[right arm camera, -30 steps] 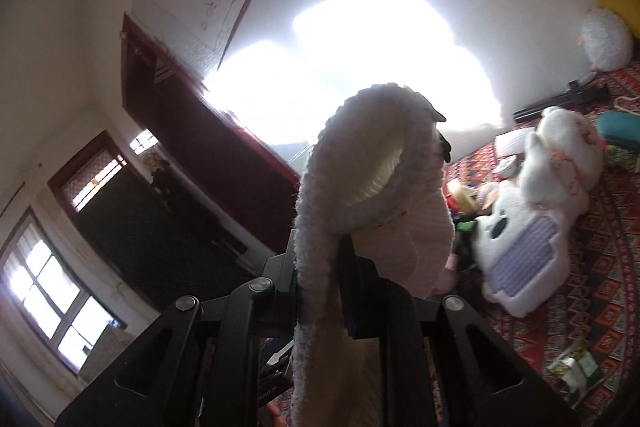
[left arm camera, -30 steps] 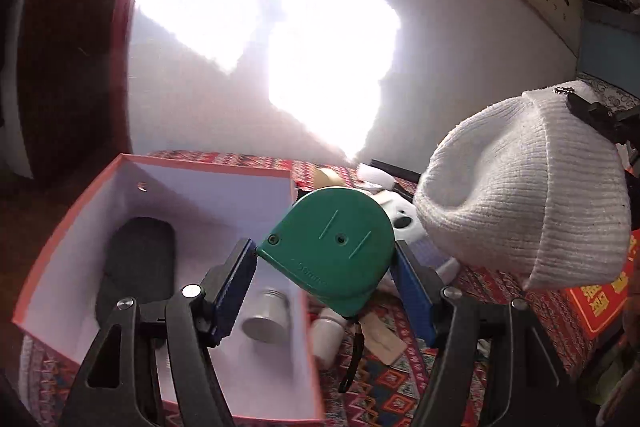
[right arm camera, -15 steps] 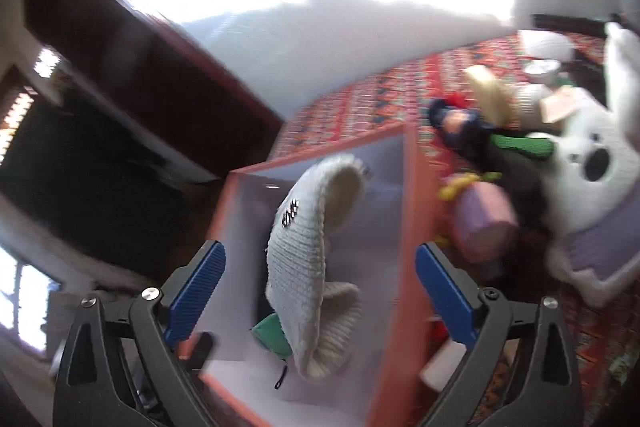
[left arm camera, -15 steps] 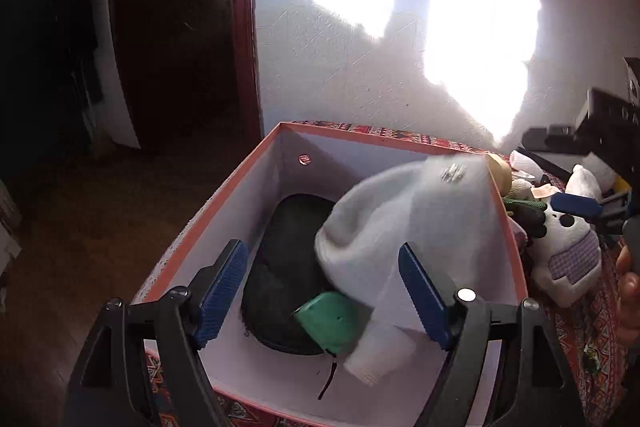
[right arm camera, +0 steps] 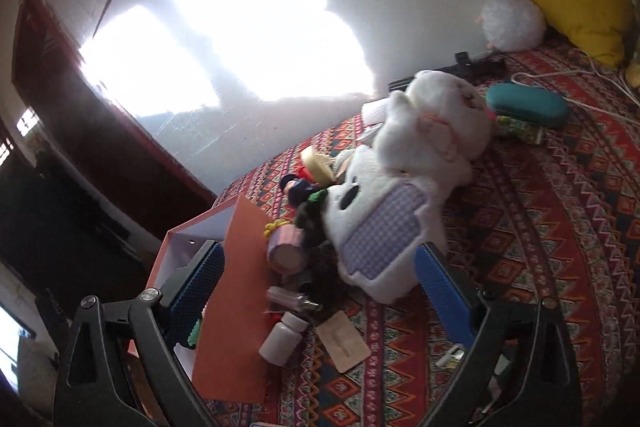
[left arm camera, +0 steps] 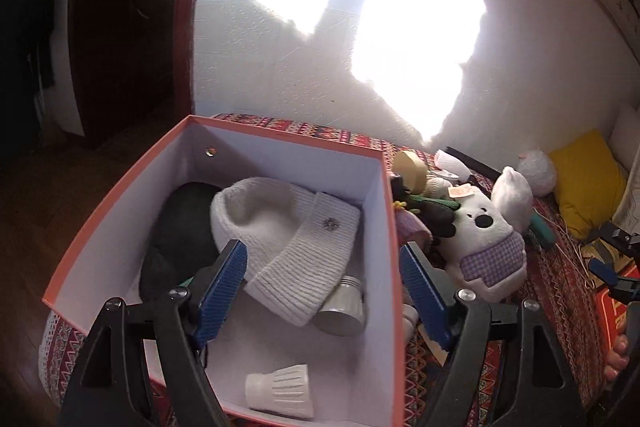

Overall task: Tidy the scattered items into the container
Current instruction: 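Move the right gripper to the green snack packet while the left moves to the white pill bottle, then grasp the green snack packet with the right gripper while the left grasps the white pill bottle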

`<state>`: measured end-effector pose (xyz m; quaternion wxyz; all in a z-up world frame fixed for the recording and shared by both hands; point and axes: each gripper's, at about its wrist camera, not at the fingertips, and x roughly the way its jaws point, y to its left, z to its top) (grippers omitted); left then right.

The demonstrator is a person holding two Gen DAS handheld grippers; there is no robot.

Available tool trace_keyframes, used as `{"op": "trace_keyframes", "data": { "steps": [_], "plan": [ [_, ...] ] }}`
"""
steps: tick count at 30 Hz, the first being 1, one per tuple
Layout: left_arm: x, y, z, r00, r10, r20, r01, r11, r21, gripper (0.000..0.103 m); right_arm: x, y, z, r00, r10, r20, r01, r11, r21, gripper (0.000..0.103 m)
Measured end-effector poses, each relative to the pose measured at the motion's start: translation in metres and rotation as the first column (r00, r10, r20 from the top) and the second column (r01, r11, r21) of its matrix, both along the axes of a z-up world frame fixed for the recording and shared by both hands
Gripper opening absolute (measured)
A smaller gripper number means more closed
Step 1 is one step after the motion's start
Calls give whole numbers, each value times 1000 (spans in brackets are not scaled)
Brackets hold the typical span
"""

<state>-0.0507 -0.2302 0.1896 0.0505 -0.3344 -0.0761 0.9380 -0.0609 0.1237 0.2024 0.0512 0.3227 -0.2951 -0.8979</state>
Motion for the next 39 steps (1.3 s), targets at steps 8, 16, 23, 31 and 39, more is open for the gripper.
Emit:
{"op": "trace_keyframes", "data": {
  "steps": [8, 16, 23, 31, 39],
  "plan": [
    [9, 132, -19, 953, -297, 67, 301, 951, -66, 78, 17, 72, -28, 991, -14, 136, 25, 997, -77, 96],
    [14, 190, -88, 930, -259, 260, 341, 871, -353, 78, 16, 35, -82, 886, 307, 349, -356, 931, 86, 90],
    [8, 168, -105, 942, -162, 294, 289, 836, -465, 78, 17, 4, -128, 805, 375, 460, -487, 861, 148, 87],
    [3, 166, -121, 949, -129, 289, 278, 775, -567, 84, 6, -2, -157, 751, 353, 558, -527, 830, 185, 71],
    [-5, 201, -176, 928, -123, 351, 358, 553, -752, 89, 4, 7, -166, 731, 364, 577, -552, 813, 187, 61]
  ]
}}
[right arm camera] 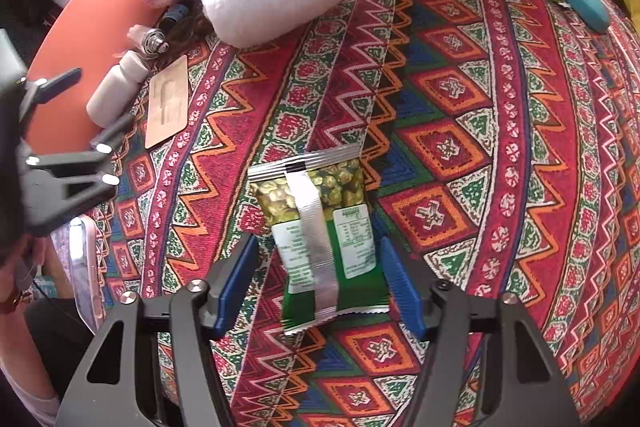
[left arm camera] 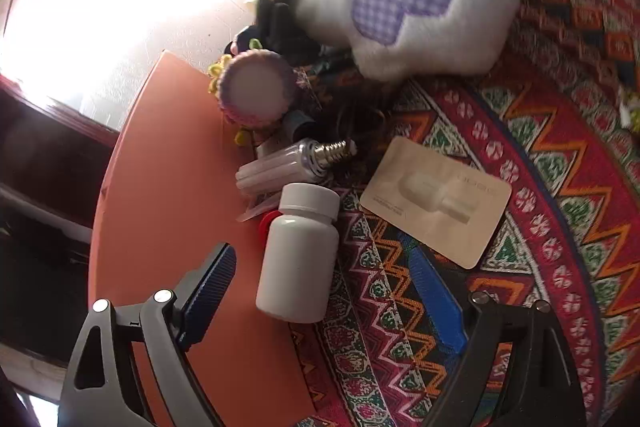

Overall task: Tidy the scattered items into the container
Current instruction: 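Grasp the green snack packet with the right gripper while the left grasps the white pill bottle, then carry the packet and bottle over the pink box and open both grippers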

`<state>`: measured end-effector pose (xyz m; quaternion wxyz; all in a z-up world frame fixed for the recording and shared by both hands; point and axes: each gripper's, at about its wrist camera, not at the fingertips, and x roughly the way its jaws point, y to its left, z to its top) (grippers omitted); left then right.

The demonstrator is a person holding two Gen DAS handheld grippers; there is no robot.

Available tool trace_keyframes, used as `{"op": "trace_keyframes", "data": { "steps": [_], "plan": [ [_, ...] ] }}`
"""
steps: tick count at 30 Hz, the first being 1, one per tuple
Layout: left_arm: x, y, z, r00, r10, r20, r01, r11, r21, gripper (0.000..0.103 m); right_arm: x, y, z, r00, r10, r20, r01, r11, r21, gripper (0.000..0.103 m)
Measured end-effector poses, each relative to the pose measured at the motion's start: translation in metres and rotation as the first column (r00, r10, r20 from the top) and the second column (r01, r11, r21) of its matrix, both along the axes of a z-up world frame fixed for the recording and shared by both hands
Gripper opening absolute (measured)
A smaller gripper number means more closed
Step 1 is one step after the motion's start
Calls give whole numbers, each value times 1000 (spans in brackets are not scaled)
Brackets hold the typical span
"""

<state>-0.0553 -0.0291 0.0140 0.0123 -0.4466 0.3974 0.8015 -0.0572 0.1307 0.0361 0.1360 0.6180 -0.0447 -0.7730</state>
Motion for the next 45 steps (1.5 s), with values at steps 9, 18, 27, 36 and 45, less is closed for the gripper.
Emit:
{"op": "trace_keyframes", "data": {
  "steps": [9, 18, 27, 36, 45],
  "plan": [
    [-29, -37, 8, 982, 93, 162, -131, 961, 244, 83, 8, 24, 2, 1000, -23, -11, 22, 998, -60, 45],
    [-12, -46, 36, 963, 99, 249, -207, 866, 456, 42, 23, 34, 21, 998, -37, -56, 34, 998, -60, 35],
    [8, -52, 83, 982, 59, 178, -151, 809, 567, 40, 26, 40, 63, 988, -56, -143, 41, 993, -108, 35],
    [-5, -43, 69, 972, 52, 229, -188, 758, 625, 40, 3, 2, 56, 990, -56, -131, 40, 991, -126, 35],
    [11, -62, 130, 994, 45, 102, -107, 631, 769, 40, 2, -7, 79, 971, -99, -218, 53, 977, -209, 35]
  ]
}}
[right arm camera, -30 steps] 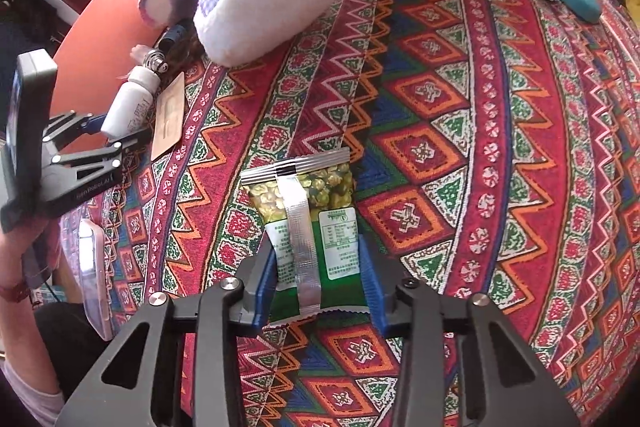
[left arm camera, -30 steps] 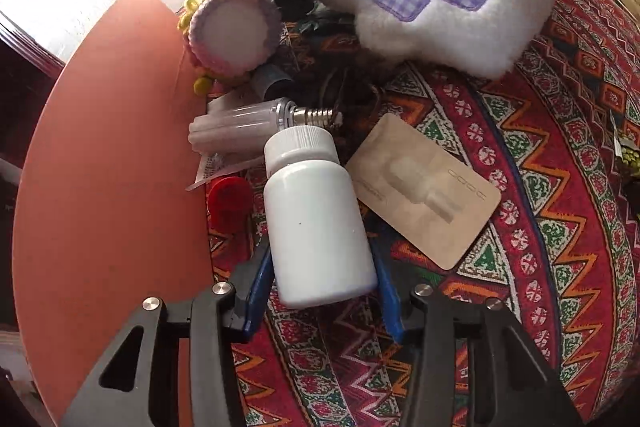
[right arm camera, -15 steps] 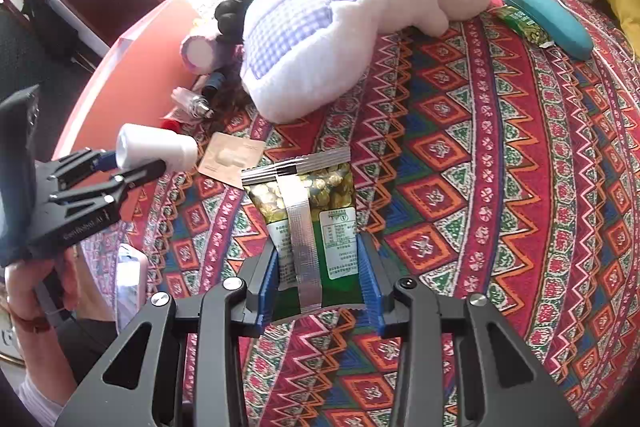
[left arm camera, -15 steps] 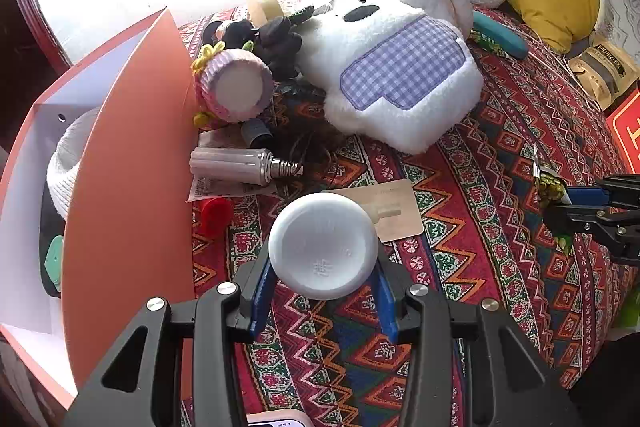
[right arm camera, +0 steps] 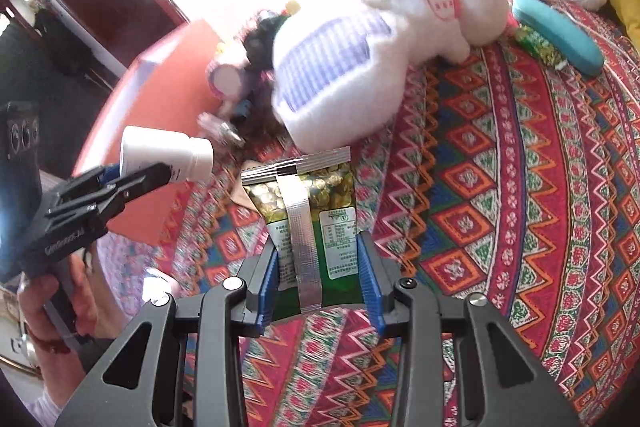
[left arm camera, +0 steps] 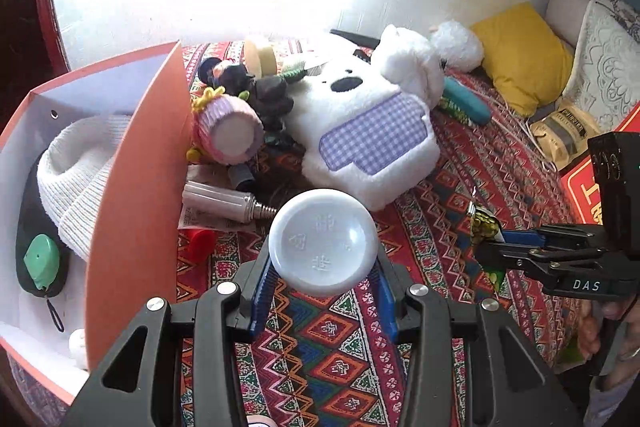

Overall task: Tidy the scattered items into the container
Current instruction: 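Carry the packet and bottle over the pink box and open both grippers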

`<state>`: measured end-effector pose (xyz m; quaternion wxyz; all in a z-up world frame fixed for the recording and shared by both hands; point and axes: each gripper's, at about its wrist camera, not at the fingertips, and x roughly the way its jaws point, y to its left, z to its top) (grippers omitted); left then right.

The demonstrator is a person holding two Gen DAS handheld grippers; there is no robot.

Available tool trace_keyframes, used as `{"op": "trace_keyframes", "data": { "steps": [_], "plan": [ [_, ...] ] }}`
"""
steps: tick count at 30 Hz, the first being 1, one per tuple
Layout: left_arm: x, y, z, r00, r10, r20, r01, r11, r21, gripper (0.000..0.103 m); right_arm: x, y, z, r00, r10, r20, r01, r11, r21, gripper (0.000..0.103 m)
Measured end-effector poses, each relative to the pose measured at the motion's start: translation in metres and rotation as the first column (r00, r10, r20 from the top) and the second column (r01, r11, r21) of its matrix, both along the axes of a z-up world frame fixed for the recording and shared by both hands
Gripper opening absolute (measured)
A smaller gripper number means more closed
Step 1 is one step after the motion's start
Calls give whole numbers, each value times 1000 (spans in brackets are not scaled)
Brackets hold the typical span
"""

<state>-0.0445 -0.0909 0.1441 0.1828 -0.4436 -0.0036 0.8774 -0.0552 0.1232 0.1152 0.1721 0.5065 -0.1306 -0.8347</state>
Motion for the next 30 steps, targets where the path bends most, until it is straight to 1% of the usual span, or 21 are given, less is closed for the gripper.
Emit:
{"op": "trace_keyframes", "data": {
  "steps": [2, 5, 8, 10, 12, 14, 15, 18, 20, 21, 22, 23, 24, 25, 27, 30],
  "plan": [
    [6, -10, 15, 999, 19, -33, -18, 999, 27, 40, 3, -3, 13, 999, -13, -37, 11, 999, -31, 35],
    [16, -43, 46, 991, 80, -103, -72, 995, 75, 40, 11, -15, 45, 992, -13, -122, 1, 995, -95, 35],
    [22, -92, 67, 970, 185, -156, -172, 981, 89, 40, 17, -38, 78, 978, -3, -209, -30, 988, -154, 35],
    [22, -125, 67, 953, 254, -167, -244, 967, 78, 40, 15, -60, 96, 969, 21, -248, -70, 979, -191, 35],
    [18, -158, 59, 933, 329, -145, -319, 944, 85, 40, 9, -88, 107, 964, 63, -260, -123, 968, -218, 35],
    [14, -188, 48, 916, 388, -100, -378, 920, 105, 40, -2, -122, 113, 959, 111, -260, -169, 962, -213, 35],
    [13, -197, 43, 909, 408, -88, -400, 911, 100, 40, -8, -141, 115, 956, 135, -259, -191, 960, -206, 35],
    [12, -219, 37, 890, 451, -74, -444, 892, 87, 41, -19, -197, 119, 941, 216, -259, -267, 946, -182, 35],
    [15, -229, 38, 875, 478, -82, -471, 878, 92, 45, -23, -229, 118, 932, 258, -253, -304, 939, -159, 36],
    [17, -234, 39, 864, 495, -90, -488, 868, 92, 56, -26, -242, 117, 930, 273, -246, -312, 940, -139, 37],
    [19, -240, 42, 852, 514, -100, -506, 857, 93, 70, -29, -253, 115, 932, 273, -240, -306, 946, -108, 45],
    [21, -246, 44, 840, 532, -110, -523, 846, 99, 75, -31, -261, 115, 935, 260, -242, -286, 955, -77, 73],
    [23, -251, 45, 832, 543, -113, -532, 839, 111, 78, -30, -265, 115, 938, 237, -254, -258, 965, -52, 87],
    [24, -255, 46, 829, 548, -110, -535, 835, 126, 78, -28, -265, 116, 938, 210, -274, -229, 973, -40, 97],
    [26, -258, 48, 826, 553, -106, -537, 831, 146, 78, -25, -258, 118, 936, 186, -297, -209, 977, -47, 97],
    [26, -257, 49, 830, 548, -105, -531, 834, 150, 78, -26, -238, 119, 944, 165, -285, -198, 976, -92, 97]
  ]
}}
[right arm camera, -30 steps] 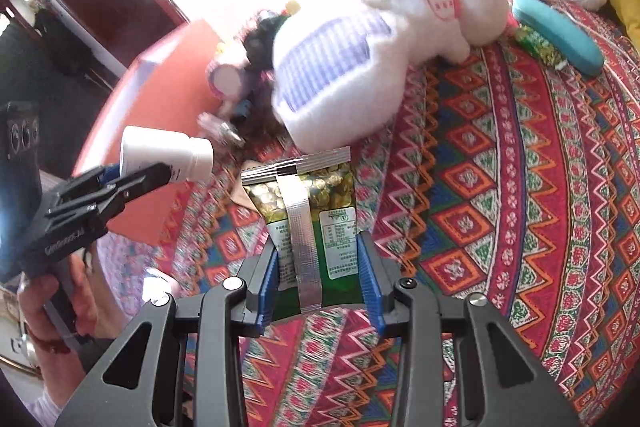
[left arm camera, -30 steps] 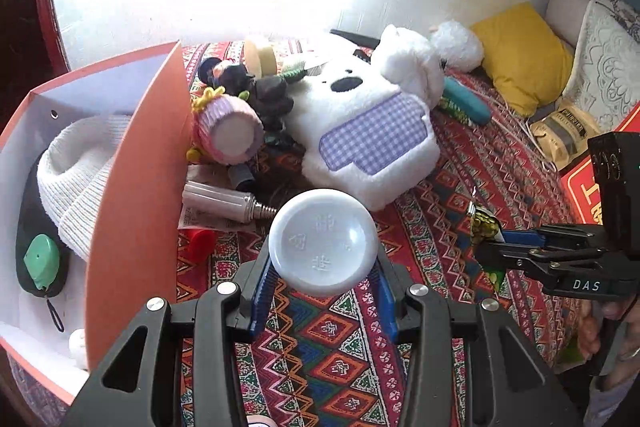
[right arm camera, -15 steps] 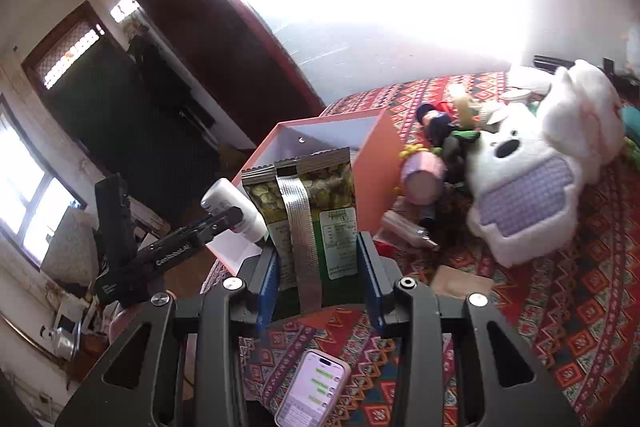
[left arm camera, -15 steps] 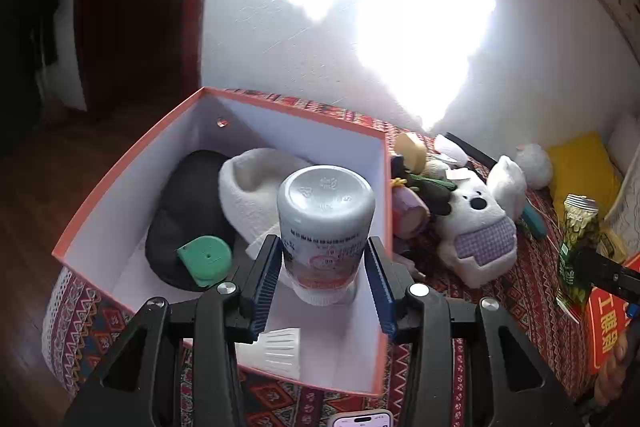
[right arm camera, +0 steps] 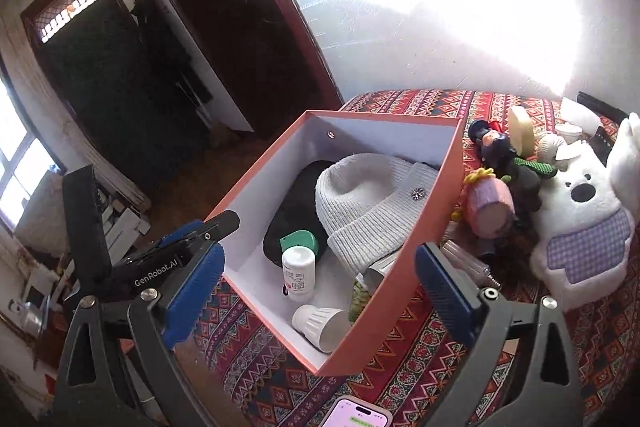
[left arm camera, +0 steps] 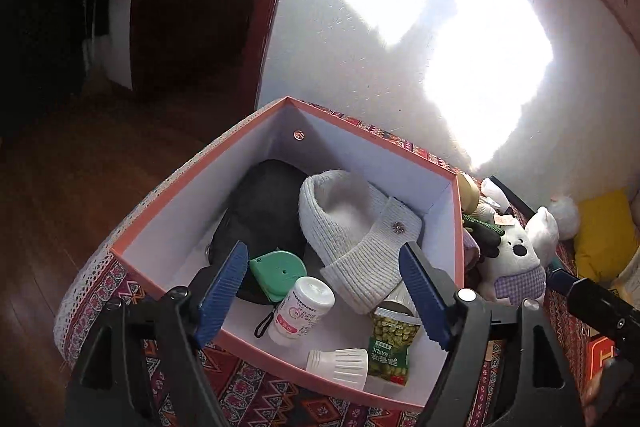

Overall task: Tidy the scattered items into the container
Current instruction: 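Grasp the white light bulb with the left gripper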

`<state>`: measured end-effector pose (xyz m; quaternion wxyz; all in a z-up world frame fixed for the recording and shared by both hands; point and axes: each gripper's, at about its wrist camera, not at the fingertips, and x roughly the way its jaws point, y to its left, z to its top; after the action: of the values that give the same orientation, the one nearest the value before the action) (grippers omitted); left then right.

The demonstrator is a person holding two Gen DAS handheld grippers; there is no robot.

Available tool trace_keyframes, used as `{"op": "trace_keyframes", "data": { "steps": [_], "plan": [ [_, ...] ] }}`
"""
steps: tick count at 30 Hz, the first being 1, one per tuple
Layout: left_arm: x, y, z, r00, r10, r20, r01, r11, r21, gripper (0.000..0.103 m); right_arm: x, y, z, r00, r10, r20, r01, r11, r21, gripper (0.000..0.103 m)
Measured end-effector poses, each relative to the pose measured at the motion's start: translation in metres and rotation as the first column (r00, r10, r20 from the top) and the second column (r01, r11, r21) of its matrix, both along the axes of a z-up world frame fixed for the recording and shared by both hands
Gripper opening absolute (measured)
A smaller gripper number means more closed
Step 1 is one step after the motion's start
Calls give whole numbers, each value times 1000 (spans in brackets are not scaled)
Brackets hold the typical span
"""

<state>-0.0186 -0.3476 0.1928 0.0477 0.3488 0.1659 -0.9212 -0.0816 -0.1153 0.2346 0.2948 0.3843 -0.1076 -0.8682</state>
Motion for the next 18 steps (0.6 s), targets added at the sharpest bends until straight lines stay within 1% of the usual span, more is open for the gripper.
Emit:
{"op": "trace_keyframes", "data": {
  "steps": [3, 6, 8, 10, 13, 15, 17, 18],
  "plan": [
    [-4, 12, -1, 1000, -24, 5, 24, 1000, -11, 78, 4, 35, -1, 998, -56, 7, 56, 998, -26, 97],
    [-9, 30, 0, 998, -65, 6, 65, 998, -20, 78, 10, 81, -4, 992, -125, 24, 126, 990, -58, 97],
    [-11, 48, 2, 994, -105, 3, 105, 994, -28, 78, 14, 115, -10, 983, -181, 42, 184, 980, -72, 97],
    [-13, 73, 1, 986, -164, 6, 164, 986, -38, 78, 17, 146, -22, 970, -232, 68, 237, 969, -76, 97],
    [-17, 122, -4, 963, -269, 21, 270, 961, -60, 78, 20, 183, -50, 957, -261, 128, 272, 959, -78, 97],
    [-19, 160, -13, 939, -341, 46, 344, 937, -69, 78, 18, 205, -73, 937, -295, 188, 315, 945, -91, 94],
    [-21, 197, -27, 908, -409, 85, 416, 906, -75, 78, 10, 228, -94, 905, -315, 287, 366, 919, -145, 84],
    [-22, 213, -34, 895, -435, 104, 443, 894, -72, 78, 8, 239, -101, 891, -312, 329, 386, 902, -192, 84]
  ]
}}
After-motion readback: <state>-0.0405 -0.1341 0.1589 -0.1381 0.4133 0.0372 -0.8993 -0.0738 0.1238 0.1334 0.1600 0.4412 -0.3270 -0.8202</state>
